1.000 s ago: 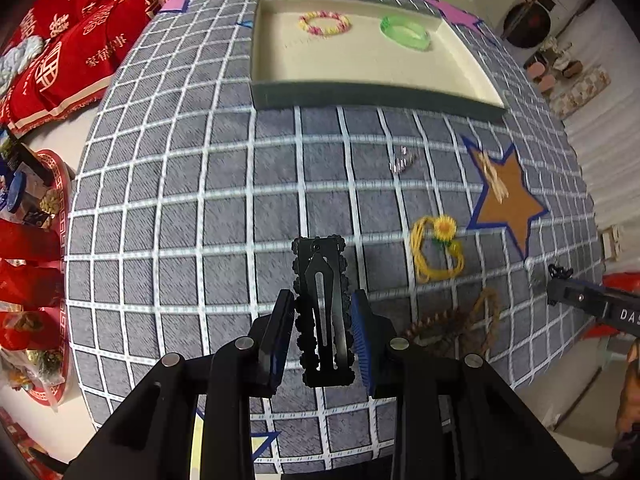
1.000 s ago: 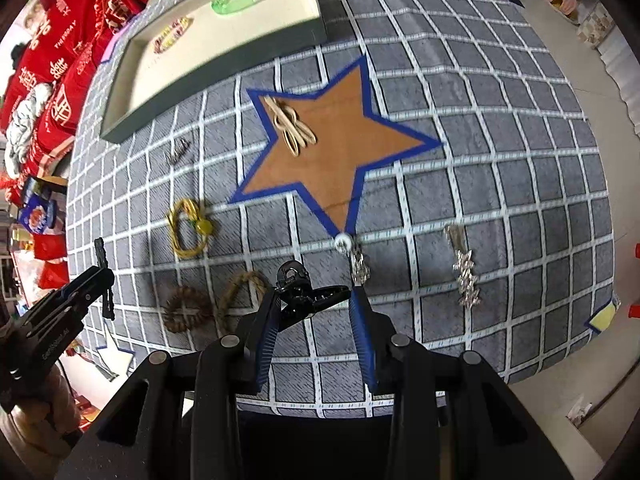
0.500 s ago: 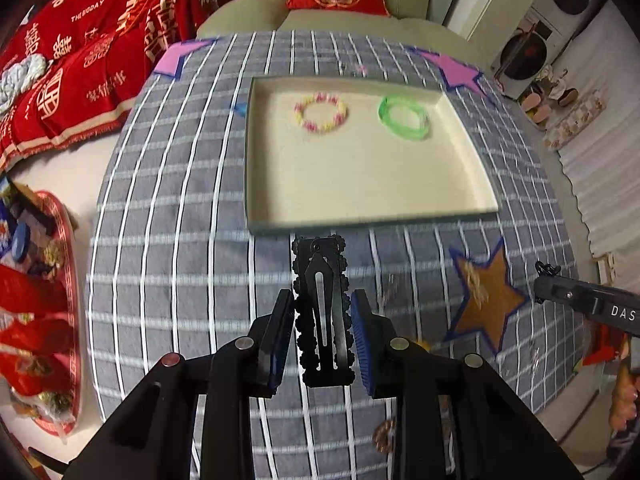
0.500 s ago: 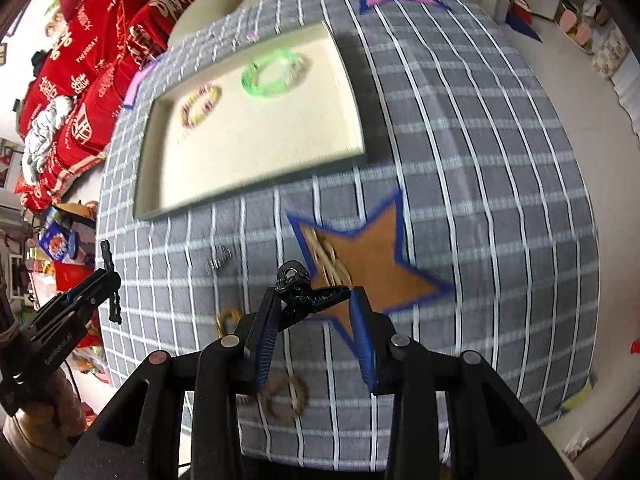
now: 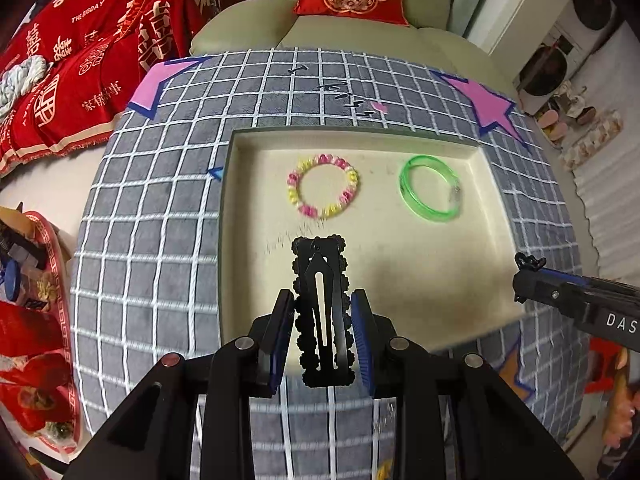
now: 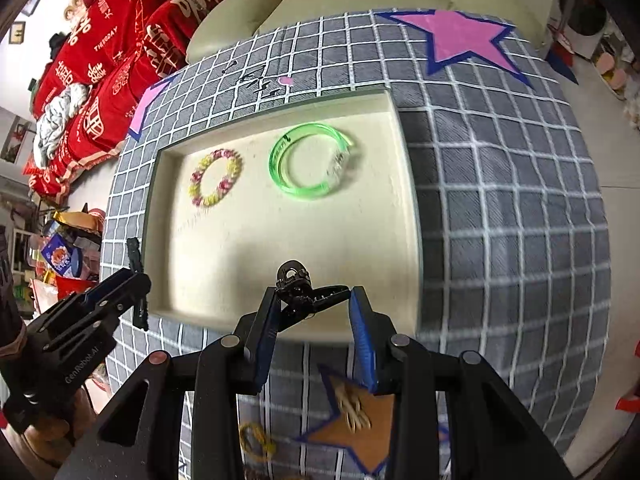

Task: Organize jewelry
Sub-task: 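Carry both clips into the tray and open both grippers to release them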

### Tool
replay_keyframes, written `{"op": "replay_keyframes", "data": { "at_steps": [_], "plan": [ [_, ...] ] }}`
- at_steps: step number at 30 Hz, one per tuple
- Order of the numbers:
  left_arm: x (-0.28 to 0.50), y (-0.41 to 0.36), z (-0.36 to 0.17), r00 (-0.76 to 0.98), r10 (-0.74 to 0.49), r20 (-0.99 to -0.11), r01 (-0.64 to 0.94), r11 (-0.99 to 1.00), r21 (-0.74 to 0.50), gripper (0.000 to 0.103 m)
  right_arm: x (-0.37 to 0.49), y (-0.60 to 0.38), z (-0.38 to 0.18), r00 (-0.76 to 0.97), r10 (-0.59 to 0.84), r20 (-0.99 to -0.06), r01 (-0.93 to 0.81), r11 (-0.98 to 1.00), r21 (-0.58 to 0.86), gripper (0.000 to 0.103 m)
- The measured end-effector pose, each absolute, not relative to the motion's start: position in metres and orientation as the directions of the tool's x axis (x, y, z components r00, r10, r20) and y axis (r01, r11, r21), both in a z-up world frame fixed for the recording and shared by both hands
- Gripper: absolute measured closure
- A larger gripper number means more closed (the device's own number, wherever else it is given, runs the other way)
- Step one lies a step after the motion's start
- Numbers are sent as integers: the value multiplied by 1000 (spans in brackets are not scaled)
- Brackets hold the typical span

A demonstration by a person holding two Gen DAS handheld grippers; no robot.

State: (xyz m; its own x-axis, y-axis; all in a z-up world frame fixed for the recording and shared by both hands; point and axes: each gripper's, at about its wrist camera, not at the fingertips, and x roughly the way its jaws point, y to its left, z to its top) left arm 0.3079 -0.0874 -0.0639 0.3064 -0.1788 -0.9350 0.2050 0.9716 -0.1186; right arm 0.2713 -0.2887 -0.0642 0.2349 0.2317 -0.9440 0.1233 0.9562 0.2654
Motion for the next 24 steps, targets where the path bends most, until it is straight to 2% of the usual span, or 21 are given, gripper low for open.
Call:
{"op": "replay_keyframes", "data": {
  "at_steps": [13,24],
  "plan": [
    [352,-105,-124,216,-67,-974,169,985,-30,65,322,-290,-118,151,205,-967,90,971,219,65],
    [364,-114,-128,231,-18,-973,178,984,24,65,337,-294,-130,138,172,-975,76,980,183,64]
  ]
}}
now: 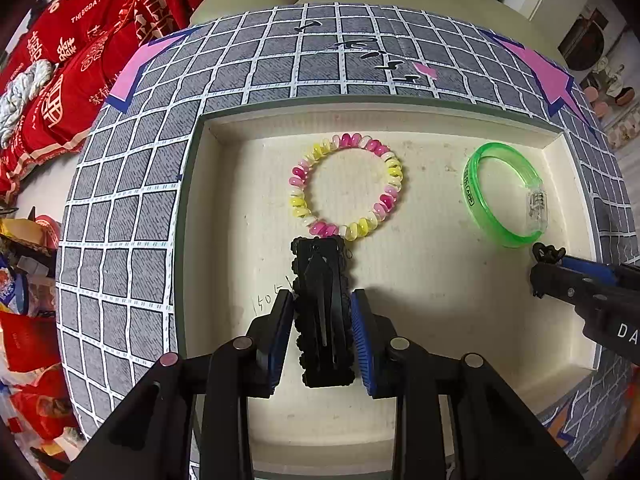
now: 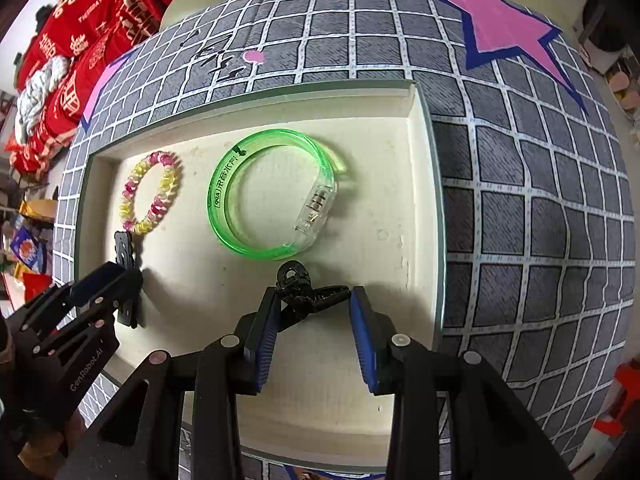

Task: Organize jewelry
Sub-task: 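Carry both clips into the tray and open both grippers to release them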

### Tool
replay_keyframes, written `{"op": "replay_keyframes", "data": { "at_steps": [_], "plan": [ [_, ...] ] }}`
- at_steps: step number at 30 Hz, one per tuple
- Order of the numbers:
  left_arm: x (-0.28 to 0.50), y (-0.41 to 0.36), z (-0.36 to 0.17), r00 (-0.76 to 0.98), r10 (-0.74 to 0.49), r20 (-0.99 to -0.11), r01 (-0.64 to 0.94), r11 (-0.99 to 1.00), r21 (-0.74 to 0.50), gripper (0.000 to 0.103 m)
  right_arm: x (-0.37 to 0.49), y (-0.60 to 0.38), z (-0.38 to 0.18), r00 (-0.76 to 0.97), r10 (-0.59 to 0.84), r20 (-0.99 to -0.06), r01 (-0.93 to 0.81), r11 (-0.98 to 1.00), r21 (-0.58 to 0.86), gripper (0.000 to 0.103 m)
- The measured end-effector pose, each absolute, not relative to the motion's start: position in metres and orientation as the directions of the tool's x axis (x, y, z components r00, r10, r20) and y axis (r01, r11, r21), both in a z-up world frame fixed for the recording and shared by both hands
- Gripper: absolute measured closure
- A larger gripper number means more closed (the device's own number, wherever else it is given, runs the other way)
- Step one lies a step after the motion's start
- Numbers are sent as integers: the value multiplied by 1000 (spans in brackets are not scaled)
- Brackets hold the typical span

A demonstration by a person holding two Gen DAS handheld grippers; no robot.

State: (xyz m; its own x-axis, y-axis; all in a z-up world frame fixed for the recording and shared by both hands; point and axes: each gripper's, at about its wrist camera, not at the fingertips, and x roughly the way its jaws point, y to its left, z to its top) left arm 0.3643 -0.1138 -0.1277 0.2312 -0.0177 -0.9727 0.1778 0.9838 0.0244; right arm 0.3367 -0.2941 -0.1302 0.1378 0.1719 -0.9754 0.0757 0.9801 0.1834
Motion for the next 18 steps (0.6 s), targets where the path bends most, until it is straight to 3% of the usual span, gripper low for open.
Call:
{"op": "replay_keyframes", "data": {
  "at_steps": [3,8,15,16,18],
  "plan": [
    [370,-120,-129,230,9,-973,188,981,54,65,340,-288,-132,133,172,-976,69,981,182,63],
    [358,-120,-121,239,10,-971,196,979,58,65,341,-290,-132,142,208,-968,98,970,222,46],
    [350,-119,-106,259,-1,-966,186,981,49,64,333,-301,-112,196,269,-943,121,948,296,34],
    [349,-118,-103,263,-6,-965,181,982,44,60,332,-303,-107,207,278,-938,124,944,307,32],
    [348,-116,-96,281,-7,-960,173,984,44,17,329,-305,-100,225,292,-930,131,936,325,29]
  ]
}}
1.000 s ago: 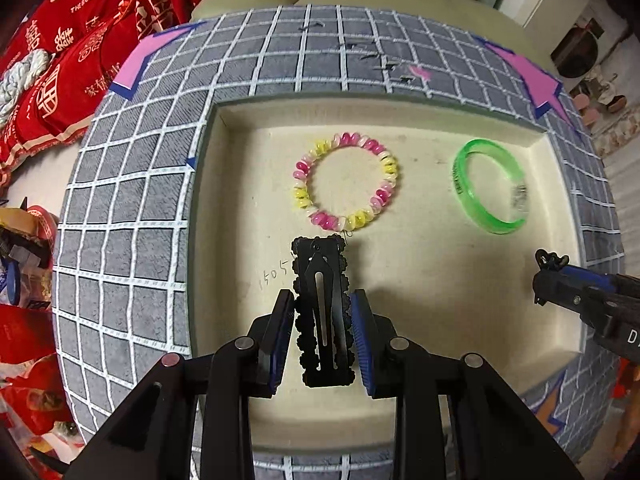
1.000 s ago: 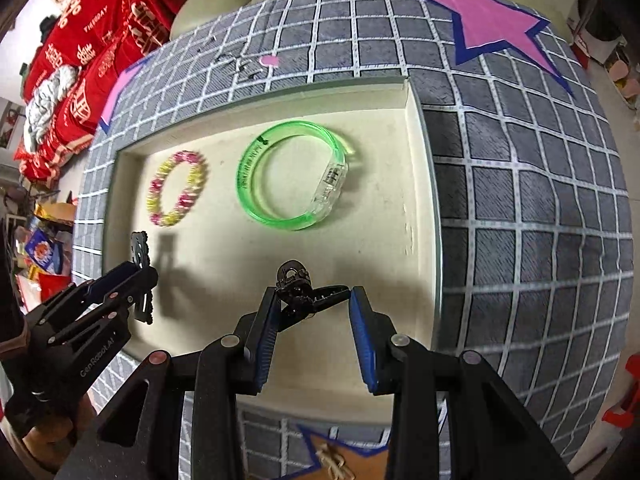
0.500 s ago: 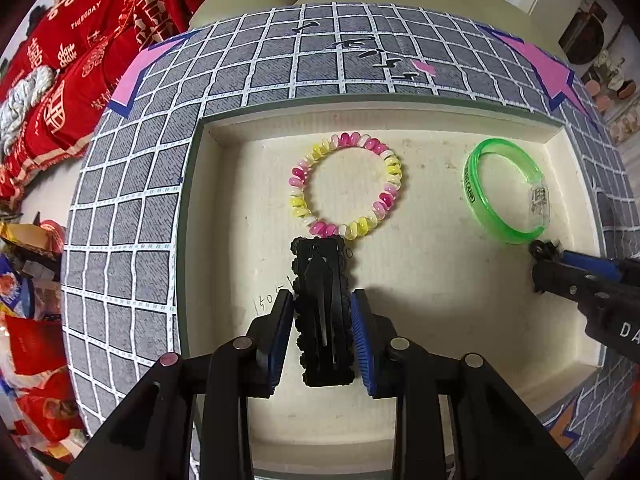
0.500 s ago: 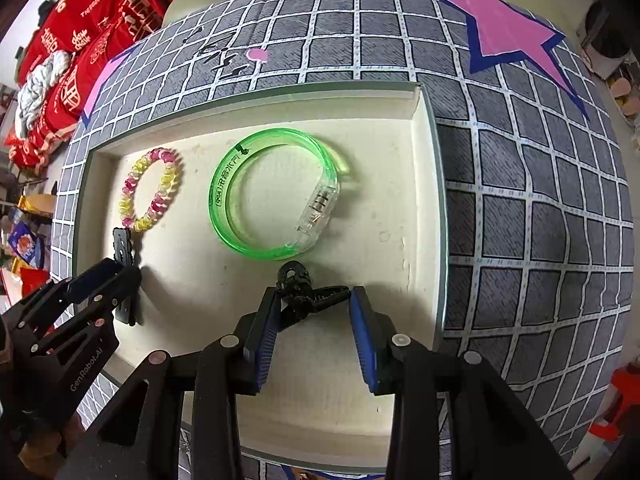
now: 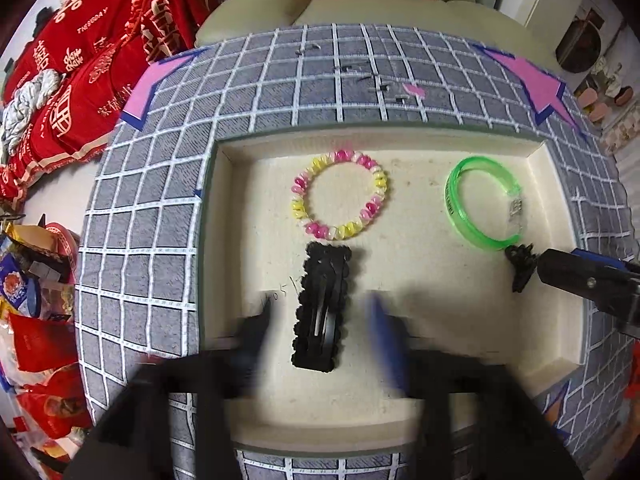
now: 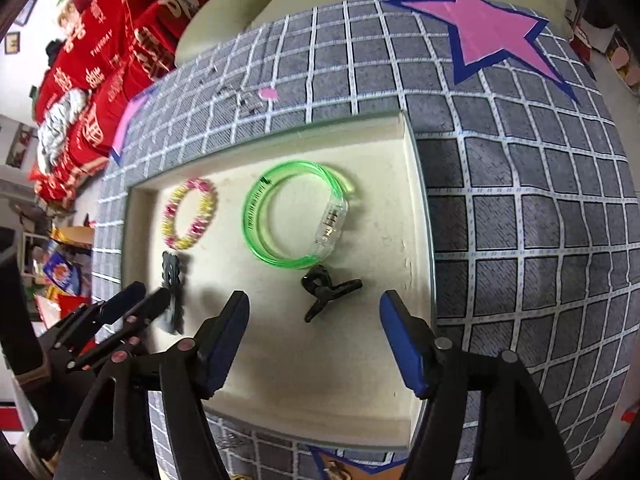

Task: Organize jewelry
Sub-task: 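Carry both clips into the tray and open both grippers to release them, then move both grippers back toward the brown bead bracelet and silver pendant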

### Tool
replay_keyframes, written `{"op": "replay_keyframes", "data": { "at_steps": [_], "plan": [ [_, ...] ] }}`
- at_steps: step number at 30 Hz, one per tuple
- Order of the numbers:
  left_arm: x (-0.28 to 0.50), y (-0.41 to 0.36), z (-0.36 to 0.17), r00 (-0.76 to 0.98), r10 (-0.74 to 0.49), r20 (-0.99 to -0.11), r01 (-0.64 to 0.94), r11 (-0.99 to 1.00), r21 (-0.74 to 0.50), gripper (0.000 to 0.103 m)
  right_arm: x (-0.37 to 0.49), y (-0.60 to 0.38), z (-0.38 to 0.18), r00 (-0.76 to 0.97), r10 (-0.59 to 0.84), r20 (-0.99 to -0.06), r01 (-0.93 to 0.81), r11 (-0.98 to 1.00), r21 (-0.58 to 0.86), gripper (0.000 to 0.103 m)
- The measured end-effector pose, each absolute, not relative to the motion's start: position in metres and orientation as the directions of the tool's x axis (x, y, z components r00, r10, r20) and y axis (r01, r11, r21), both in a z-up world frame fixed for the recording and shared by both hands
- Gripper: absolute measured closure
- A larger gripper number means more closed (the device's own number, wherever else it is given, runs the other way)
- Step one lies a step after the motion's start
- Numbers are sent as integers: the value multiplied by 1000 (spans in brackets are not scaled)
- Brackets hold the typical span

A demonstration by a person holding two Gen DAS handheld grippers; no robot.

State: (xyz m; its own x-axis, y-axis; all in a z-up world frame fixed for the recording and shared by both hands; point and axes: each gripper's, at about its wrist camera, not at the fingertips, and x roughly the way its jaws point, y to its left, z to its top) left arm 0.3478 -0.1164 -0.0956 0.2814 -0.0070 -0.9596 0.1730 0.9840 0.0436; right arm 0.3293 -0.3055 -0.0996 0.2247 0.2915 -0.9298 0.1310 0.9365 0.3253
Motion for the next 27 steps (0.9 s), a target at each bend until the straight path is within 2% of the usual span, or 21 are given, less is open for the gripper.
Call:
{"op": "replay_keyframes", "data": {
  "at_steps": [1,9,11,17,18,27],
  "plan": [
    [346,-116,-90,305,-5,-952,168,985,49,14,328,-306,-96,232,297,-926,135,933,333,28],
    [333,-112,-68,332,-32,-943,169,985,26,12,310,-308,-79,264,329,-907,175,908,381,24],
    [326,-109,-62,342,-31,-939,165,986,27,0,303,-309,-74,272,331,-903,179,905,386,21],
    [298,-103,-54,333,-40,-942,181,983,23,0,279,-314,-63,304,348,-887,205,885,418,9],
    [292,-103,-53,331,-38,-943,186,982,25,0,273,-315,-60,310,351,-883,207,882,423,0],
    [240,-89,-51,299,-39,-953,212,977,27,0,225,-309,-39,371,331,-868,197,885,422,0]
  ]
}}
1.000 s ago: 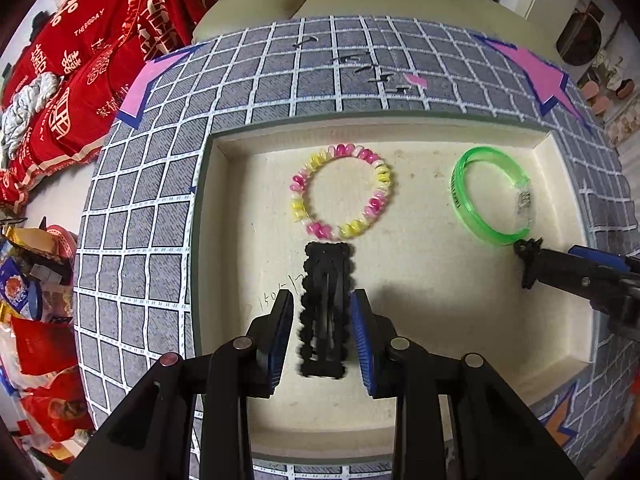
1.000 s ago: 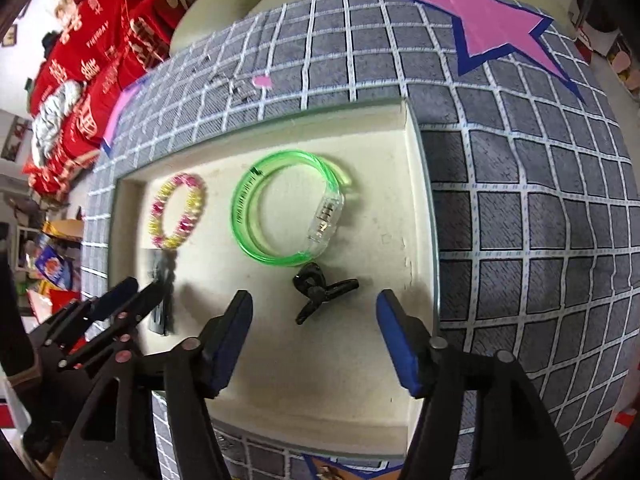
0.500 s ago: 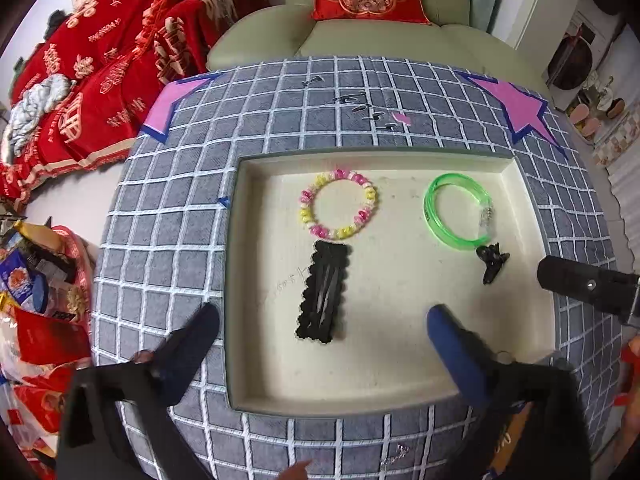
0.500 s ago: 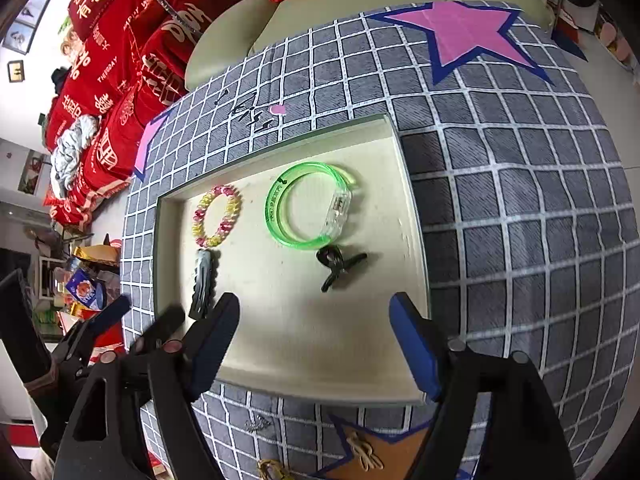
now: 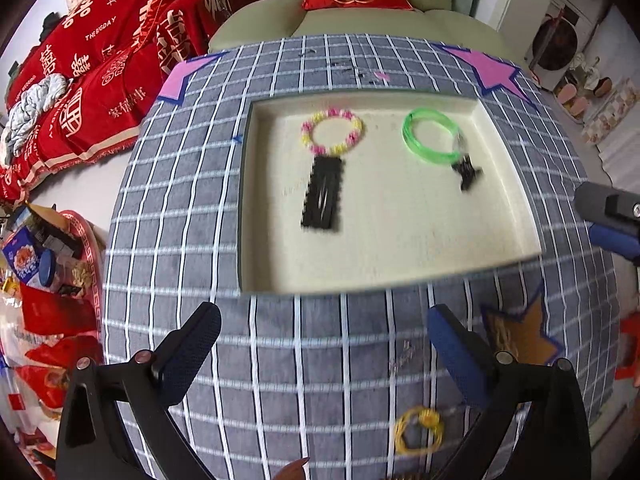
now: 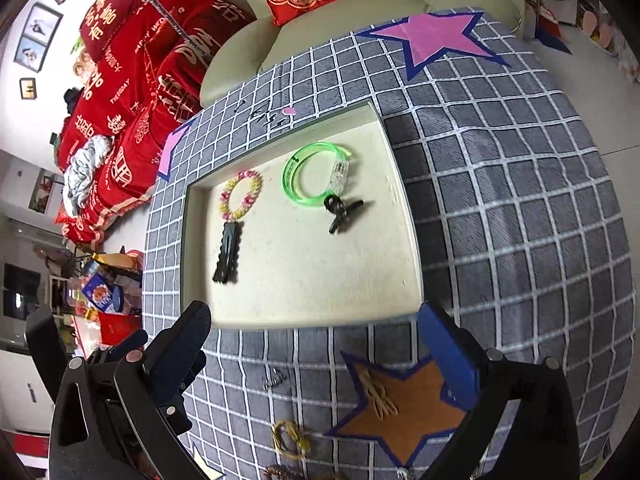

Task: Organize jewelry
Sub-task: 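Move both grippers back toward the brown bead bracelet and silver pendant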

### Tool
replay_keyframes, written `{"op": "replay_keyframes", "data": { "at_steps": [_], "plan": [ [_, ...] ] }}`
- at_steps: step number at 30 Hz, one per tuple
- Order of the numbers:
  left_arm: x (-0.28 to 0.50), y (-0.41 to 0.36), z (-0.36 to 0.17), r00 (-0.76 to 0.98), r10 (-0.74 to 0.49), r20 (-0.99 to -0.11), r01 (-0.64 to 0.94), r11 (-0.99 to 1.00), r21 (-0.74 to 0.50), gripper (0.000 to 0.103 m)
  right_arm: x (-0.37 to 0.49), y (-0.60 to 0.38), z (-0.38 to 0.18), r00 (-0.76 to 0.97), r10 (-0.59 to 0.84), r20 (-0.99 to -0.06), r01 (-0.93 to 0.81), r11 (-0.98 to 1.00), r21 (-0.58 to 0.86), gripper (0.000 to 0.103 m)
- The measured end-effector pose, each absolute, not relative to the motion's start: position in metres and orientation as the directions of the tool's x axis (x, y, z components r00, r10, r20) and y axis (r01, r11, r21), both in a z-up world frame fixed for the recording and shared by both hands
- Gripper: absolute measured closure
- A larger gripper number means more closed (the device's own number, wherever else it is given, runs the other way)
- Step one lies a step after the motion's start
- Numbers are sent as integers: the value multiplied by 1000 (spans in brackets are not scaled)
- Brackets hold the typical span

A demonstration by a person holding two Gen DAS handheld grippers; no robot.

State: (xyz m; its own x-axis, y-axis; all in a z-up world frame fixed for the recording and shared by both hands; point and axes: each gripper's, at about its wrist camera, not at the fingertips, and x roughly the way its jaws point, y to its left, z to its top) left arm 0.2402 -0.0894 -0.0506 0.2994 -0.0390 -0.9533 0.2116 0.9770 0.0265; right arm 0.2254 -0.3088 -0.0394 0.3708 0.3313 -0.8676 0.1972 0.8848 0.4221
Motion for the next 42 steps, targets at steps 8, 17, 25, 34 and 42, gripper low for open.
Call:
{"op": "replay_keyframes", "data": {
  "at_steps": [8,17,25,34,42],
  "plan": [
    [194,-72,-49,288,-34,-957,230,973,34,0,175,-306,-27,371,294,-881,210,897,388,0],
    [136,-51,-68,219,-27,-975,254,967,30,0,113,-311,-38,294,276,-915,262,897,355,0],
    [100,-53,-85,165,-59,-984,311,950,-5,0,46,-322,-68,201,231,-952,332,898,288,0],
    [76,-72,-100,149,-102,-984,453,891,-24,0,-21,-340,-101,98,176,-979,426,882,201,0],
    [69,-86,-118,138,-94,-986,540,842,-5,0,-37,-355,-120,53,131,-990,476,868,140,0]
  ]
}}
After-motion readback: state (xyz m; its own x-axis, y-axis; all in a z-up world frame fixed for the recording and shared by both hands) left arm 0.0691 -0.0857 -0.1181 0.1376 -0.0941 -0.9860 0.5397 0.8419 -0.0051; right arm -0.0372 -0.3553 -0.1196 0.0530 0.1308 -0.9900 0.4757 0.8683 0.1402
